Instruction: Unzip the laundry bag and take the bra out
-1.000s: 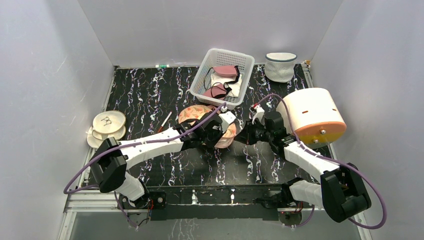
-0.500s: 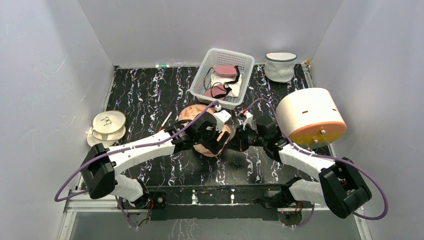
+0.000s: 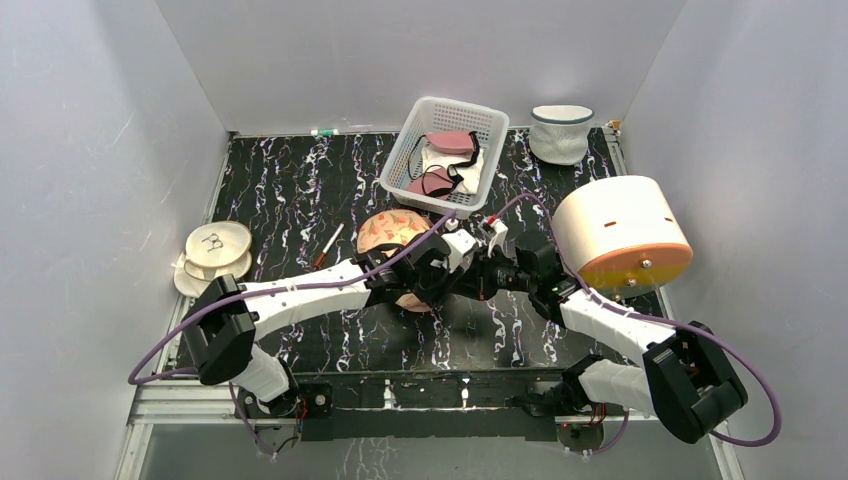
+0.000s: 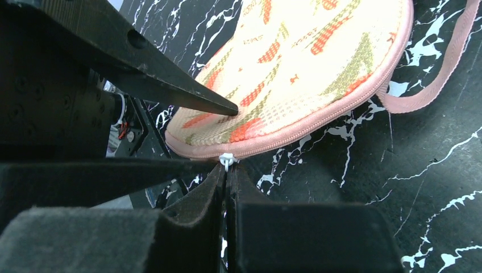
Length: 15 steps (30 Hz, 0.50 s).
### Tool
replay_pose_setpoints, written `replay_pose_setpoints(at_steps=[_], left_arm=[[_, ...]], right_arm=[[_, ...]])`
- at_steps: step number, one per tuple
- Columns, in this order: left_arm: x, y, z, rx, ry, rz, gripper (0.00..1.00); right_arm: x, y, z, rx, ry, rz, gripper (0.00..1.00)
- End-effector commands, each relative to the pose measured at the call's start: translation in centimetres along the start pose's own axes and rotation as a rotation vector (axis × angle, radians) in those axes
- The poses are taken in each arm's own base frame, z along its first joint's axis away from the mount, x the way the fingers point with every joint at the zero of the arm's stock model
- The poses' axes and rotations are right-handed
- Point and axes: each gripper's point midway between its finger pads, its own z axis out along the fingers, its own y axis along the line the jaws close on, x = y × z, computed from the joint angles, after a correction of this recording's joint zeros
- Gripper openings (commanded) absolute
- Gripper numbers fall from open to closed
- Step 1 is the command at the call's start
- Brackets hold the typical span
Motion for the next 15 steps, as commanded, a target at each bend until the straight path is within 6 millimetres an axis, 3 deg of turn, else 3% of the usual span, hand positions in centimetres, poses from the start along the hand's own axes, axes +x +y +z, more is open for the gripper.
replay_pose_setpoints(at_steps=[1,8,15], left_arm=[[-0.7,1.2,-0.7,-0.070,-0.013,0.026,0.33],[-0.2,2.5,-1.9,-0.126,-0.005,0.047,0.09],[-0.1,2.5,-3.5,-0.114,-0.028,0.044,0.00]], right_arm=[[-1.7,1.4,0.2,-0.051,-0.049,-0.055,0.00],[-1.9,0.3,0.0,0.022,-0.058,-0.066,0.00],[-2.1,-2.9,0.0,0.191,-0.062,-0.036,0.00]])
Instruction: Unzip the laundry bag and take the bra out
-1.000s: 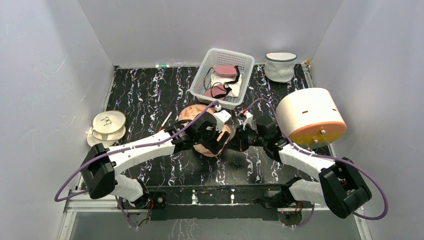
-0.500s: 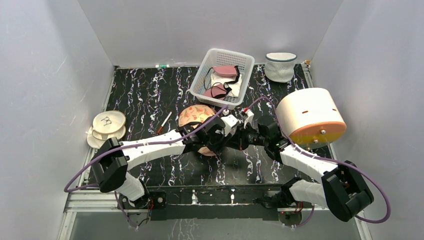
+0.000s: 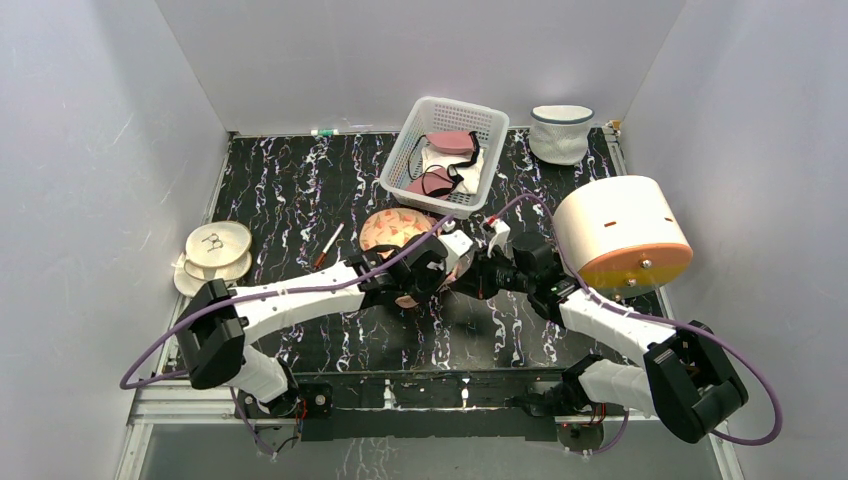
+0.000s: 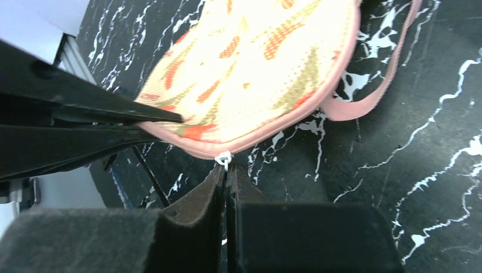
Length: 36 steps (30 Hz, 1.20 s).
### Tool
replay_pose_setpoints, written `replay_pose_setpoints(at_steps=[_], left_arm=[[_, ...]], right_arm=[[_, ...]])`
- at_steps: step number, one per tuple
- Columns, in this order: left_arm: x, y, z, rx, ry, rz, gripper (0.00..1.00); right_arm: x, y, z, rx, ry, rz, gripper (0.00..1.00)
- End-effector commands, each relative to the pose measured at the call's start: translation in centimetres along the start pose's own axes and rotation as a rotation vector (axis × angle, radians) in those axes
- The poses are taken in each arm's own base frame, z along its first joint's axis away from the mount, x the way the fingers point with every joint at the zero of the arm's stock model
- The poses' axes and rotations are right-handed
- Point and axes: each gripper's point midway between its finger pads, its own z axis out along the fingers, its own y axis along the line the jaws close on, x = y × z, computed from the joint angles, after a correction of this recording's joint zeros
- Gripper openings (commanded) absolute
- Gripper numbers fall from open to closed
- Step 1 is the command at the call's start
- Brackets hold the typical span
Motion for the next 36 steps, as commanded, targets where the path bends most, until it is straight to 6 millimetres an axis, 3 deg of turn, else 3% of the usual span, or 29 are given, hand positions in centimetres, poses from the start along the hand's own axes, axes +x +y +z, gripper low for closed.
replay_pose_setpoints(at_steps=[1,7,11,14,25,30,36], left_arm=[[-0.3,1.5,-2.6,-0.050,-0.037,0.001,0.00],[0.8,2.2,-3.6,-0.079,-0.041,-0.019,0.00],[1.8,2.5,-3.7,-0.095,-0.024,-0.036,0.00],[2.1,2.5,-3.5,-0.094,-0.018,-0.042,0.01],[-1.2,-0.7,-1.6,0.054,-0.051,-0.035,0.58],[-2.8,-2.0,-0.7,0.095,-0.070,-0.031,0.63],[-1.6,-2.5,0.2,0.097,-0.028,-0.022,0.63]], right_arm=[[-2.3,-1.8,0.0,0.124,-0.056,-0.028,0.00],[-2.8,-4.9,-0.3,0.244,-0.064,0.002,0.00],[-2.5,-5.3,-0.3,0.236,-0.036,0.006,0.00],[-2.1,-3.9,0.0,0.148,-0.010,-0.016,0.00],[-0.3,0.5,0.5,-0.067,-0.007,0.021,0.00],[-0.4,1.6,0.7,-0.101,-0.004,0.011,0.00],[-1.1,2.4,0.4,-0.112,-0.021,0.002,0.00]])
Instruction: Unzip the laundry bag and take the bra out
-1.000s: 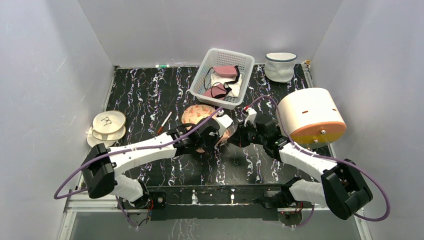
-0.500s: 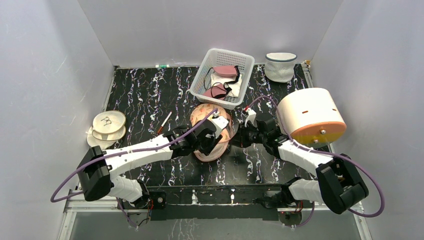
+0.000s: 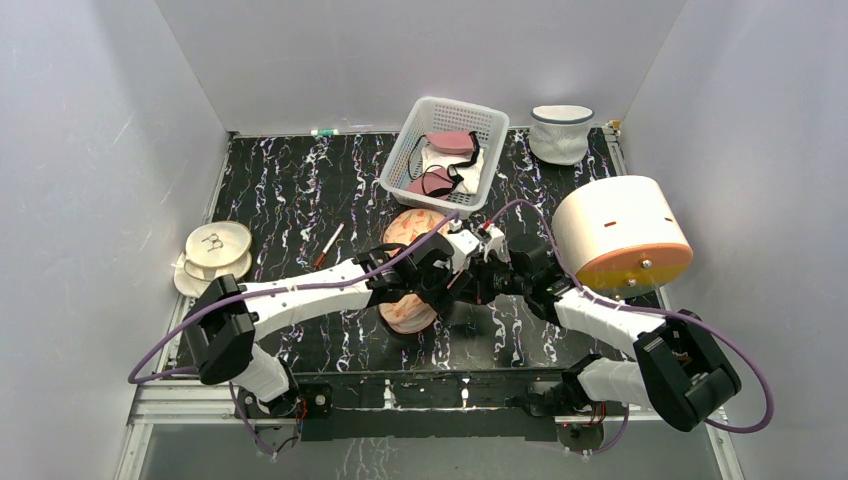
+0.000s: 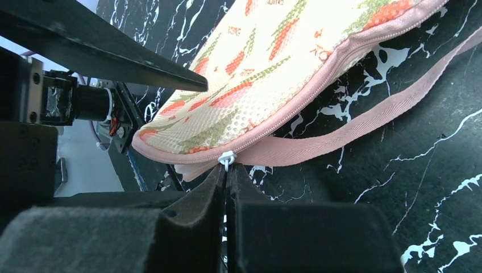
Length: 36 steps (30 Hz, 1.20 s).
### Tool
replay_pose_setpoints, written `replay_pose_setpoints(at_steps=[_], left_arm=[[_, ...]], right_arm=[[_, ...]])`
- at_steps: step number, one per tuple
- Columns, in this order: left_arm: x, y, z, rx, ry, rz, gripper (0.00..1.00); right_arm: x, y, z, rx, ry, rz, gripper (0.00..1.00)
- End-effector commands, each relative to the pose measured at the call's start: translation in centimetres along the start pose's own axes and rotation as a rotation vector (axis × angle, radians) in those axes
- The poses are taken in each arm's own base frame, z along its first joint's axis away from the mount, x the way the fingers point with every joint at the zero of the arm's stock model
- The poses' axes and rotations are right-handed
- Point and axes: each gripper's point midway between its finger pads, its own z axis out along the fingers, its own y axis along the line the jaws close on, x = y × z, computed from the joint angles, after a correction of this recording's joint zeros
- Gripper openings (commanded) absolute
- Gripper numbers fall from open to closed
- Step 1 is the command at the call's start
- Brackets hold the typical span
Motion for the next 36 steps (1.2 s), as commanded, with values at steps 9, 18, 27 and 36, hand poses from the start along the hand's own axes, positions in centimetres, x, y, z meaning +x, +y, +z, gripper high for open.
replay_pose_setpoints(at_steps=[9,18,27,36], left_arm=[[2.0,0.6,-0.5,-0.046,0.043,0.021,0.45],[2.3,2.2,-1.7,-0.122,0.044,0.045,0.17],[2.0,3.4,-3.8,-0.170,0.008,0.041,0.00],[3.8,4.3,-4.9,-0.209,0.021,0.020,0.00]], right_arm=[[-3.0,2.4,-0.2,-0.070,-0.089,-0.069,0.00],[-2.8,1.6,-0.4,-0.023,-0.092,-0.074,0.00],[-3.2,-1.4,-0.8,0.148,-0.116,-0.067,0.00],[-3.6,-5.0,-1.9,0.284,-0.121,-0.025,0.00]])
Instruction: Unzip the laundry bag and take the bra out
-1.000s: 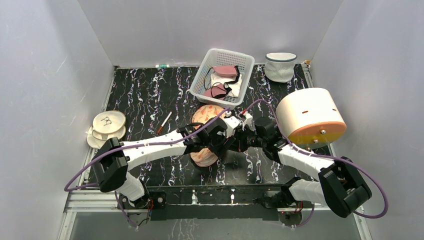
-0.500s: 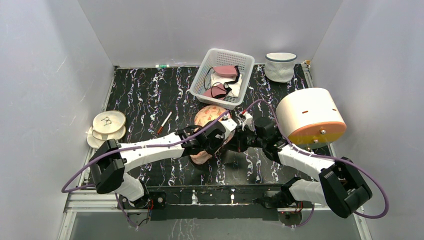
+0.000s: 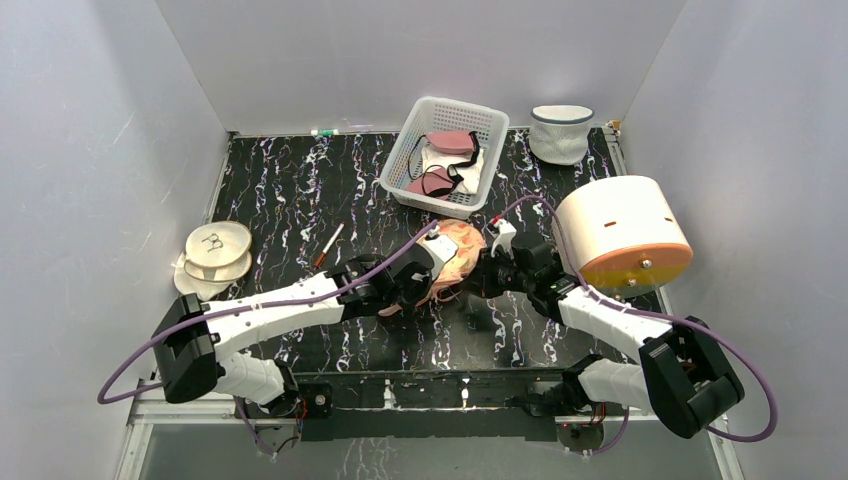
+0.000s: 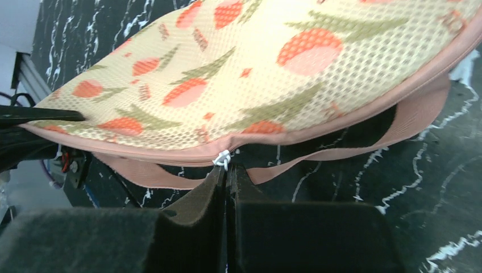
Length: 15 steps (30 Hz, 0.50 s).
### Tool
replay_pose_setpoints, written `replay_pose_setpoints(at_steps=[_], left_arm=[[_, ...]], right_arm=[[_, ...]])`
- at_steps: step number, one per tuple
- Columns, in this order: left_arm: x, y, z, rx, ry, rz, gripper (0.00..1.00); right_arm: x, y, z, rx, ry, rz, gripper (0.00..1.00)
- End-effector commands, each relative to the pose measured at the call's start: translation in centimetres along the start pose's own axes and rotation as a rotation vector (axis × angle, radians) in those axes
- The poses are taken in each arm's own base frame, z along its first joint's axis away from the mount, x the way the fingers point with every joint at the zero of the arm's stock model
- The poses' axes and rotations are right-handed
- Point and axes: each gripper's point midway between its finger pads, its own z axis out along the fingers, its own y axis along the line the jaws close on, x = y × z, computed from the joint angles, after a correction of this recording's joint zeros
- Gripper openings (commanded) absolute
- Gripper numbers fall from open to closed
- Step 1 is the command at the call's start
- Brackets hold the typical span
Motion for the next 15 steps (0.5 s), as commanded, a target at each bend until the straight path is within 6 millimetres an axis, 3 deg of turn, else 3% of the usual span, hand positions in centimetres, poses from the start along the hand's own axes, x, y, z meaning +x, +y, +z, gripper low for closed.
replay_pose_setpoints(at_steps=[1,3,6,15], left_arm=[[1.7,1.6,-1.0,-0.067,0.034,-0.001,0.00],[1.9,1.5,-0.9,-0.068,0.038,-0.003,0.00],[1.4,1.0,-0.6,-0.043,0.032,-0.004,0.08],[-2.6,-2.3,0.8,0.101,-0.032,-0.013,0.44]], right_arm=[[-2.3,-2.2,-0.6,0.096,-0.060,-0.009,0.00],[-2.4,-1.7,-0.7,0.070,-0.058,-0.019,0.00],[-2.4,-0.4,-0.8,-0.001,-0.049,-0.037,0.00],[-1.8,2.6,-0.5,-0.152,-0.043,-0.012,0.00]])
